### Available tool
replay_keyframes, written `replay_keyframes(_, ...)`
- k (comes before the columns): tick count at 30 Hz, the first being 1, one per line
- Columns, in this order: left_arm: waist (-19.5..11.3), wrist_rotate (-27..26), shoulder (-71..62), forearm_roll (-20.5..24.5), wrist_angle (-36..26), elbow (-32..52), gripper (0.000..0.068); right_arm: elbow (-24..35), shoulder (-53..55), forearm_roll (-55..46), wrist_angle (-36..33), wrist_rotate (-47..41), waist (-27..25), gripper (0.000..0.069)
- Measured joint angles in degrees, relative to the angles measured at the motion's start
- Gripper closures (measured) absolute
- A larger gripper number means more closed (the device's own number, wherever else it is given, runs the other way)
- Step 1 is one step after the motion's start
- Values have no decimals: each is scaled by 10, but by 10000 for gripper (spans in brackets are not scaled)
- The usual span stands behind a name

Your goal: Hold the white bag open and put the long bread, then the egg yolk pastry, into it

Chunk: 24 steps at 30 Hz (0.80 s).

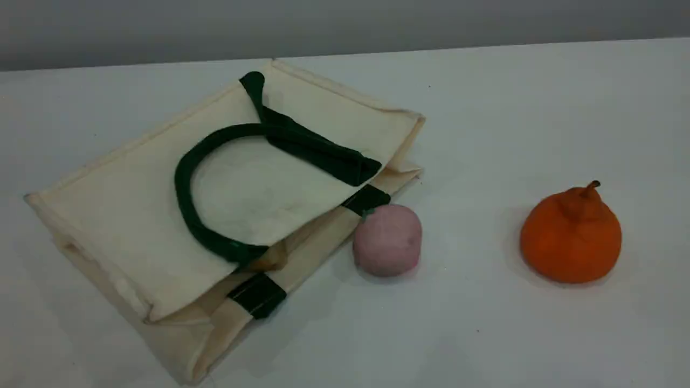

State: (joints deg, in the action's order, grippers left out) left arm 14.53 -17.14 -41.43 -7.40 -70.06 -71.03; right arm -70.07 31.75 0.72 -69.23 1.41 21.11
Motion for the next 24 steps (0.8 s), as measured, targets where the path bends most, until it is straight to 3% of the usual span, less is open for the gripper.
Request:
replay_keyframes(7, 0, 19, 165, 0, 0, 138, 148, 34, -118, 45, -7, 2, 0, 106)
replay_keyframes(14, 0, 62, 292, -1, 0, 255, 148, 172, -236, 37, -8, 17, 1, 106)
replay_keyframes(18, 0, 88, 336, -2, 1, 314, 148, 266, -291, 34, 33, 43, 1, 106)
replay_keyframes(24, 0, 90, 343, -2, 2, 391, 148, 386, -302, 36, 71, 44, 1, 106)
